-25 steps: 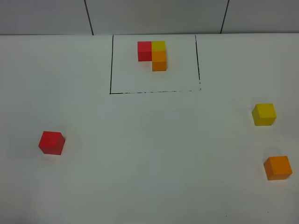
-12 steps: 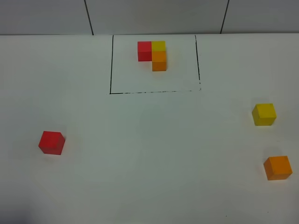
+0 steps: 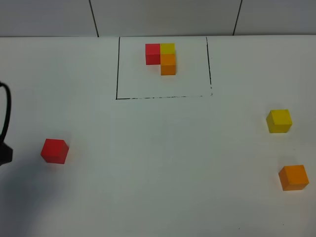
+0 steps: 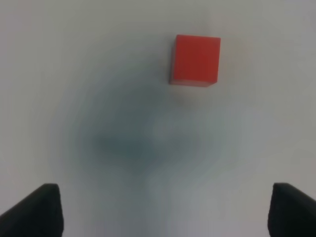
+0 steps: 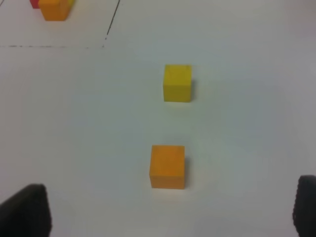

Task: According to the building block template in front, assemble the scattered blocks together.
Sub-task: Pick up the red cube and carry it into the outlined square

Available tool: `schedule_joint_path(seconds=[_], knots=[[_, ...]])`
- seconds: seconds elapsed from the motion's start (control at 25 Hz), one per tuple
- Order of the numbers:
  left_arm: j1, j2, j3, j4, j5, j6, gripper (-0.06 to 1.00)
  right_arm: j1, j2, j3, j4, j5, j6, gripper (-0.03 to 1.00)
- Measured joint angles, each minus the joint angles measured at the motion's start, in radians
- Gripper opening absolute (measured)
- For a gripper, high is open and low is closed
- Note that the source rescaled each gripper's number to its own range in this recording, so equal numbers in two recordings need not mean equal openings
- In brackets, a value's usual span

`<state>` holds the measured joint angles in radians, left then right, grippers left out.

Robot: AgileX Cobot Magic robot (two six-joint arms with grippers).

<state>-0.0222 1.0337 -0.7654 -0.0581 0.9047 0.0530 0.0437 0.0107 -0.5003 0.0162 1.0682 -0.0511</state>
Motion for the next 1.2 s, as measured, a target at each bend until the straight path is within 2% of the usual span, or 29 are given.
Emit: schedule_joint_path(seconds=[0.2,0.44,0.52,0.68,0.8,0.92,1.2], knots=[[0.0,0.254,-0.134,-0.021,0.027,-0.001,0.84,0.0,0.0,0.0,0.0,0.0,0.0,1.0],[0.0,0.402,-0.159,0.006,-0.004,-0.011,0.84,0.0,0.0,0.0,0.0,0.0,0.0,1.0],[-0.011,0.433,-0.159,0.012,-0.018,-0.018,0.84,0.0,0.0,0.0,0.0,0.0,0.0,1.0],[-0.082,0.462,-0.161,0.014,-0.07,-0.031,0.84,0.0,0.0,0.0,0.0,0.0,0.0,1.0],[-0.121,0.474,-0.162,0.034,-0.111,-0.076,0.84,0.0,0.0,0.0,0.001,0.0,0.0,1.0],[-0.124,0.497,-0.162,0.058,-0.124,-0.11,0.84,0.0,0.0,0.0,0.001,0.0,0.0,1.0],[-0.153,0.583,-0.162,0.058,-0.162,-0.122,0.84,0.0,0.0,0.0,0.002,0.0,-0.001,1.0]])
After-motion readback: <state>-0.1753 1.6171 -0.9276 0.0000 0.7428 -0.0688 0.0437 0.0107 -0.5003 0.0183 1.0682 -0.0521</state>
